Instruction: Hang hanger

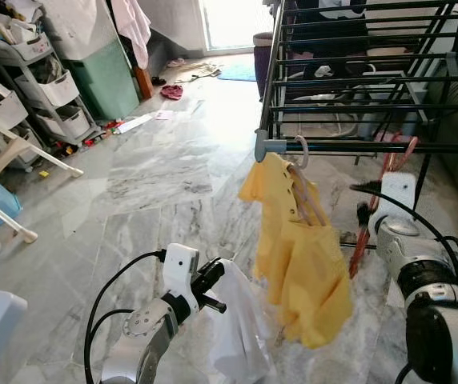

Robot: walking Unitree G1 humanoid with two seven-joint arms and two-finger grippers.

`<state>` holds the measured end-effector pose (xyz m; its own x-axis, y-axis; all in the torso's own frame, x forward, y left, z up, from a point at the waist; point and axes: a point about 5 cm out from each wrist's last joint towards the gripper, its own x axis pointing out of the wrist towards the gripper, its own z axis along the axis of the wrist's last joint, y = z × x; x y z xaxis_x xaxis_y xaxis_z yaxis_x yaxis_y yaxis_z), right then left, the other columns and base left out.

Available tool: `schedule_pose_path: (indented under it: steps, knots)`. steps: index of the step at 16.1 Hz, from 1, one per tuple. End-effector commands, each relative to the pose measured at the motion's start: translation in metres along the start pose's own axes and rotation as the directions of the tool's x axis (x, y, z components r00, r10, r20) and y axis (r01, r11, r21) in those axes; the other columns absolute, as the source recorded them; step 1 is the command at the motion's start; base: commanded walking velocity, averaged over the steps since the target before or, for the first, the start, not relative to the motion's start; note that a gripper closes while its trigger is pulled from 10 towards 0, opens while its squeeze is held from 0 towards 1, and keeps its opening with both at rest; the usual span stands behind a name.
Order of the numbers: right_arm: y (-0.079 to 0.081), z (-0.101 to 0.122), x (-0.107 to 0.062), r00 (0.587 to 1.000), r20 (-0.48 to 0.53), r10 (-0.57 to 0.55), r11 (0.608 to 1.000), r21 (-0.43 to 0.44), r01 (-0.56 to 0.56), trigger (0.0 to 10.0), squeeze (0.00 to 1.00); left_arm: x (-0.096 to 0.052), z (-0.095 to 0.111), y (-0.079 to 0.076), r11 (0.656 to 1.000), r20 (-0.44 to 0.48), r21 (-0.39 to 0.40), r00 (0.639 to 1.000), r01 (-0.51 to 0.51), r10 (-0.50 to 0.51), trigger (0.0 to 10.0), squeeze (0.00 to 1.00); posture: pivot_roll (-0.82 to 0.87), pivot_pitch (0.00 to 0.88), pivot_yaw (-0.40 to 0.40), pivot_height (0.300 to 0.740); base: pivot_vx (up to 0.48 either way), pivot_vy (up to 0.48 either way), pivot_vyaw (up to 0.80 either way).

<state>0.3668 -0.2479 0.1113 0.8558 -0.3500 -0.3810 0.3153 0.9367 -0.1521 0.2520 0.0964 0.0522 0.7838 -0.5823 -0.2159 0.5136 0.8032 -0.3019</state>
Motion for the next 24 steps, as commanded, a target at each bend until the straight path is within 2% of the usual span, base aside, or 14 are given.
schedule_pose_path:
  steps: [1, 2, 4, 9, 11, 14, 17, 23, 24]
  knots:
    - [0.006, 0.002, -0.002, 0.999, 0.035, 0.004, 1.000, -0.015, -0.004, 10.0, 1.00, 0.000, 0.011, 0.003, 1.000, 0.031, 0.028, 1.000, 0.004, -0.004, 10.0, 0.00, -0.13, 0.023, 0.122, 0.740, 0.000, 0.000, 0.00]
    - [0.007, 0.003, -0.004, 0.997, 0.082, 0.001, 1.000, -0.024, 0.001, 10.0, 1.00, 0.001, 0.012, 0.003, 0.999, 0.028, 0.031, 1.000, 0.007, -0.008, 10.0, 0.00, -0.14, 0.021, 0.124, 0.740, 0.000, 0.000, 0.00]
    - [0.006, 0.000, -0.008, 0.994, 0.111, -0.016, 0.998, -0.065, 0.024, 10.0, 1.00, 0.003, 0.011, 0.004, 0.999, 0.022, 0.034, 1.000, 0.012, -0.013, 10.0, 0.00, -0.14, 0.017, 0.128, 0.740, 0.000, 0.000, 0.00]
    - [0.001, -0.003, -0.025, 0.978, 0.201, -0.053, 0.994, -0.087, 0.071, 10.0, 1.00, 0.005, 0.012, 0.006, 0.999, 0.017, 0.044, 1.000, 0.014, -0.015, 10.0, 0.00, -0.15, 0.001, 0.139, 0.740, 0.000, 0.000, 0.00]
    - [0.002, -0.006, -0.037, 0.957, 0.287, -0.053, 0.982, -0.156, 0.101, 10.0, 1.00, 0.006, 0.014, 0.008, 0.999, 0.020, 0.049, 1.000, 0.010, -0.011, 10.0, 0.00, -0.15, 0.000, 0.141, 0.740, 0.000, 0.000, 0.00]
    - [0.008, -0.020, -0.060, 0.944, 0.329, -0.013, 0.981, -0.178, 0.075, 10.0, 1.00, 0.005, 0.017, 0.012, 0.998, 0.032, 0.058, 0.999, -0.008, 0.006, 10.0, 0.00, -0.15, 0.000, 0.142, 0.740, 0.000, 0.000, 0.00]
    - [0.014, -0.029, -0.074, 0.940, 0.340, 0.012, 0.978, -0.200, 0.060, 10.0, 1.00, 0.005, 0.018, 0.019, 0.995, 0.044, 0.073, 0.997, -0.067, 0.064, 10.0, 0.00, -0.15, 0.000, 0.140, 0.740, 0.000, 0.000, 0.00]
    - [0.027, -0.031, -0.096, 0.915, 0.392, 0.093, 0.973, -0.230, -0.001, 10.0, 1.00, 0.006, 0.019, 0.019, 0.994, 0.065, 0.071, 0.994, -0.087, 0.083, 10.0, 0.00, -0.15, 0.000, 0.129, 0.740, 0.000, 0.000, 0.00]
    - [0.032, -0.033, -0.098, 0.916, 0.380, 0.127, 0.973, -0.227, -0.041, 10.0, 0.83, 0.006, 0.021, 0.020, 0.992, 0.073, 0.072, 0.993, -0.099, 0.094, 10.0, 0.00, -0.14, 0.000, 0.125, 0.740, 0.000, 0.000, 0.00]
